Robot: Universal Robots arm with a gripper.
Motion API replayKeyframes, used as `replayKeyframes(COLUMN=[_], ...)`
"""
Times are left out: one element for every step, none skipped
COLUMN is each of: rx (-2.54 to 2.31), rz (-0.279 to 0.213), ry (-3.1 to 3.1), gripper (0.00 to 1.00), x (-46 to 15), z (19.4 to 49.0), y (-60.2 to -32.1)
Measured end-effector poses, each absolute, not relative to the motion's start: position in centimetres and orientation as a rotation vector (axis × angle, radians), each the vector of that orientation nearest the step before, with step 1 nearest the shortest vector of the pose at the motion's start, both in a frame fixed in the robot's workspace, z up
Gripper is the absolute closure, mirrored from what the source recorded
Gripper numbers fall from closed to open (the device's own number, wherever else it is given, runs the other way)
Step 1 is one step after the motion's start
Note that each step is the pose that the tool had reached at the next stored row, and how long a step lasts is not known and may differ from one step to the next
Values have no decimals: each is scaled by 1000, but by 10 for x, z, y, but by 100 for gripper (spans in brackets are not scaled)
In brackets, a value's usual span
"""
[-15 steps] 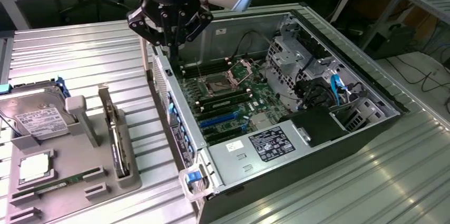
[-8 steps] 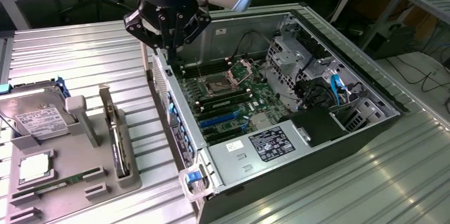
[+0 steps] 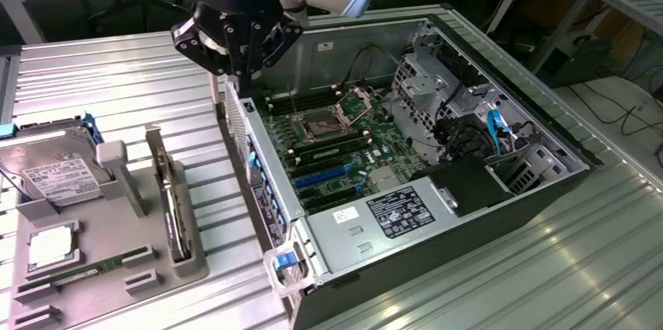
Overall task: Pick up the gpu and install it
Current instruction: 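Reach for the gpu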
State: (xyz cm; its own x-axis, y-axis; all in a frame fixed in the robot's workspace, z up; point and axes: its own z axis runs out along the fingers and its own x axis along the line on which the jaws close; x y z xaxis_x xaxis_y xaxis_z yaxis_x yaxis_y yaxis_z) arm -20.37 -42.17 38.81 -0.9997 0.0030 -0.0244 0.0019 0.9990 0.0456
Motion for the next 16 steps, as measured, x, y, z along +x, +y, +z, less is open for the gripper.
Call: replayKeyframes(rx=[1,-2,-7,-10,-13,-18,-21,-23,-24,-25,-25,-26,-27,-27,-28,-30], rz=[71,71,71,71,71,71,71,71,71,71,71,71,71,71,72,71], ry=[3116,3116,3116,3117,3117,3117,3117,3117,3117,3117,3117,3117,3117,3117,3117,3117], gripper=[89,89,89,89,89,89,89,89,89,89,89,89,89,89,89,89], x=[-205,-207,-209,-210,-212,-215,-219,-221,-224,-226,-228,-230,-233,-236,-239,-242], z=[388,388,388,388,388,388,388,388,388,388,388,388,388,388,387,387], y=[-422,-423,-423,-424,-424,-425,-425,-425,-426,-426,-426,-426,-426,-426,-426,-427])
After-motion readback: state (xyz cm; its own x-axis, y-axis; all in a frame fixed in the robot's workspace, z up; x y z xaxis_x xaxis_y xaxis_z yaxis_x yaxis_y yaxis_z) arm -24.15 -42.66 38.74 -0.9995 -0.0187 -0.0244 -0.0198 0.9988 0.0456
